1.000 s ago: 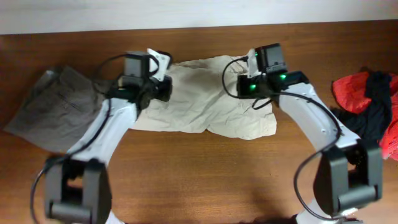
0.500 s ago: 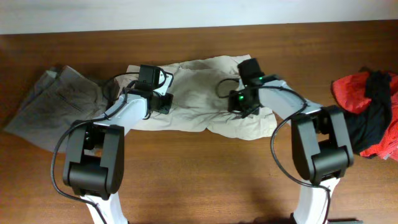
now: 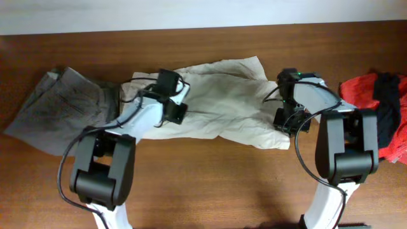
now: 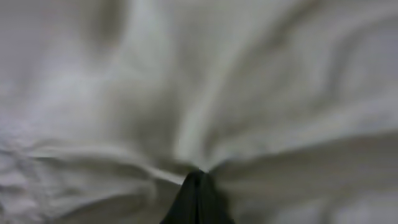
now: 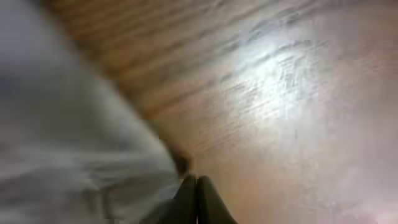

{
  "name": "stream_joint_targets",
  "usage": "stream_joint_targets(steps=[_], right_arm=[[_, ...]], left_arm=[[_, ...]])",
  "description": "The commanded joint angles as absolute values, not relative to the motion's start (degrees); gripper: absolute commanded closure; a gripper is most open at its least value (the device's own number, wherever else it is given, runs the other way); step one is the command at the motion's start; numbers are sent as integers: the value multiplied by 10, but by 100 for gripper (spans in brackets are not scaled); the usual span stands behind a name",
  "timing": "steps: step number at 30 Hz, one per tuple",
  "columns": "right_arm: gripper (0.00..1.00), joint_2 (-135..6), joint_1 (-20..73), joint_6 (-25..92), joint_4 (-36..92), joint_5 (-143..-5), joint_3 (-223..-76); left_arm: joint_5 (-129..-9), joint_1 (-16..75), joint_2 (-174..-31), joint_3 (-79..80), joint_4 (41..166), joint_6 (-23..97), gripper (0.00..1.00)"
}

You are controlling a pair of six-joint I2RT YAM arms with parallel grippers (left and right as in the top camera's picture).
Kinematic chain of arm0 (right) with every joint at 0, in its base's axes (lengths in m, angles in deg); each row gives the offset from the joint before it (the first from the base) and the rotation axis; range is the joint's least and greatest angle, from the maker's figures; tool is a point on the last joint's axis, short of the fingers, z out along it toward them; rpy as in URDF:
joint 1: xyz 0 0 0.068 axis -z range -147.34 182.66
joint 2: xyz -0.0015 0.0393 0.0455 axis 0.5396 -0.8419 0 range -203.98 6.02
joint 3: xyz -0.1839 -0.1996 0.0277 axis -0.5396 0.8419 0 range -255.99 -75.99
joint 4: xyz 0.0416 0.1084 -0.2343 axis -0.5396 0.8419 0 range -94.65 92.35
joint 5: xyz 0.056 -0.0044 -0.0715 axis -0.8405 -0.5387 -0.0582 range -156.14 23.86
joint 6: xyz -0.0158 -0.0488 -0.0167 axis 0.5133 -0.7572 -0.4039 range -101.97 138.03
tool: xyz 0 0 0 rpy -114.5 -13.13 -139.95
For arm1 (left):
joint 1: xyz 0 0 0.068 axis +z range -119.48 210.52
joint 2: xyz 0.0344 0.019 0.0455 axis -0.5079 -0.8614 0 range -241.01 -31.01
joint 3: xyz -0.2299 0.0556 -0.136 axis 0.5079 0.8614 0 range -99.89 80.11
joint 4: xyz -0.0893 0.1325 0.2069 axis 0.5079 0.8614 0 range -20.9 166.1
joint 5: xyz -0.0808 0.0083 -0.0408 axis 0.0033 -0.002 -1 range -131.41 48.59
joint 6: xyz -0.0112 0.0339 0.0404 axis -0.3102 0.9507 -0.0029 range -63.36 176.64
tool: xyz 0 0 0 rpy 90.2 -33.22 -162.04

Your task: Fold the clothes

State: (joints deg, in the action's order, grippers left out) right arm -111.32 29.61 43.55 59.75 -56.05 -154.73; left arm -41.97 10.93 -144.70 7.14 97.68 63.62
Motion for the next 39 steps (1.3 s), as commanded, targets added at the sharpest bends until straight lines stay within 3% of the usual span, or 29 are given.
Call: stream_joint_targets(steps=[1,3,8,10,12,18,22,24,26,28,36,39], right_arm=[[96,-1027,261,436,593,-539,-1547],[95,-984,251,418,569,-539,-1547],[53,-922,248,380,499,-615,-1547],[46,-919,248,373,476,-651,-1547],[45,-923,248,373,460,-693,-1547],[47,-941,235,323,455,-844,-1546],[45,-941,208,291,460,-873,-1546],[40,-941,192,292,461,-869,-1546],[39,-942,178,293,459,-867,-1546],[41,-948,160,303,460,-867,-1546],[72,-1007,113,372,412,-834,-1509],[83,-1041,118,379,412,-806,-1508]], left_arm=[[-371,76,-1381,76,998,599,99],[-355,74,-1359,76,995,589,93],[-351,97,-1337,76,962,588,61],[-351,111,-1341,76,938,588,50],[-355,130,-1346,76,917,588,44],[-422,173,-1351,76,953,582,43],[-446,188,-1351,76,979,557,42],[-468,195,-1351,76,983,557,36],[-487,197,-1351,76,983,558,40],[-494,196,-1351,76,990,558,60],[-484,187,-1354,93,1019,562,90],[-459,187,-1364,116,1026,562,94]])
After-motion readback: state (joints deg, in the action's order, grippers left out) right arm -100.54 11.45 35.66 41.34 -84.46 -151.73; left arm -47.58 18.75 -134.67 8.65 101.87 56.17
